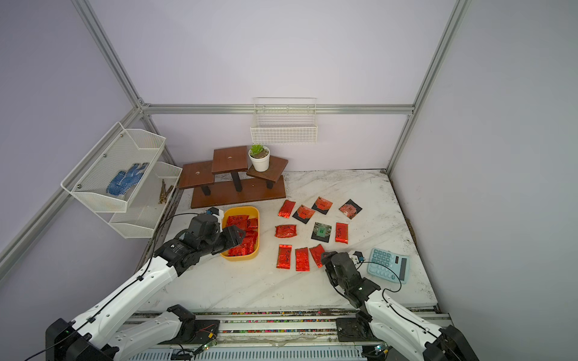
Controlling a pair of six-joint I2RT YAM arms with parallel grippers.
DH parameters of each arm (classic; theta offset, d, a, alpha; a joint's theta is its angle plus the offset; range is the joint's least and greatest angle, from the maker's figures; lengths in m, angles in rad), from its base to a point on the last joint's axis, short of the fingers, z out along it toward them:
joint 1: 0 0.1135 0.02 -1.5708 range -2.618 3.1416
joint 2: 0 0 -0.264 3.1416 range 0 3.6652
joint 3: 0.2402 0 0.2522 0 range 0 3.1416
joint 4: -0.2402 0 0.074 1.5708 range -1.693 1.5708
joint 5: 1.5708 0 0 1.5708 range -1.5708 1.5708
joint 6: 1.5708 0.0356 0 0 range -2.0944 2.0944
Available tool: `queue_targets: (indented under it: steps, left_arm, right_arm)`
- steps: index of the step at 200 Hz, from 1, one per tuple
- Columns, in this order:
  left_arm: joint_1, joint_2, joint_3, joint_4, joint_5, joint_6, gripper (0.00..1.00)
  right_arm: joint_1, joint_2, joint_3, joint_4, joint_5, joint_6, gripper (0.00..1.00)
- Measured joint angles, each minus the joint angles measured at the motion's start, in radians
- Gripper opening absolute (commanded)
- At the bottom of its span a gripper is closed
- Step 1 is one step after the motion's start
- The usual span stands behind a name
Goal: Take the tea bags out of the storage box
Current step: Place the tea bag at the center of the board, then pick up the tea bag from the storage box.
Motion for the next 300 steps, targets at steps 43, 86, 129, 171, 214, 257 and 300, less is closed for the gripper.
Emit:
queue_targets:
  steps: [43,86,129,171,214,257,300]
  left_arm:
    - [0.097,0.058,0.006,0.0,0.033,0.012,0.61]
    - [0.219,0.069,0.006,0.0,0.093,0.021,0.61]
    - [0.327,0.049,0.003,-0.016,0.118,0.049,0.62]
    - [0.417,0.009,-0.061,-0.017,0.151,0.065,0.62]
    - [0.454,0.008,-0.124,-0.018,0.181,0.068,0.62]
    - [0.46,-0.013,-0.153,-0.012,0.196,0.068,0.62]
    - [0.465,-0.058,-0.204,-0.008,0.204,0.066,0.62]
  right_arm:
    - [0.0,-0.008,0.158,-0.084,0.062,-0.163,0.72]
    - [-0.001,0.252,0.422,-0.078,-0.018,-0.453,0.68]
    - [0.006,0.559,0.71,-0.05,-0.245,-0.664,0.55]
    - [0.059,0.761,0.939,-0.056,-0.367,-0.772,0.51]
    - [0.121,0.943,1.145,-0.071,-0.428,-0.826,0.48]
    - [0.188,1.135,1.364,-0.153,-0.433,-0.86,0.44]
    - [0.228,1.29,1.525,-0.253,-0.388,-0.877,0.39]
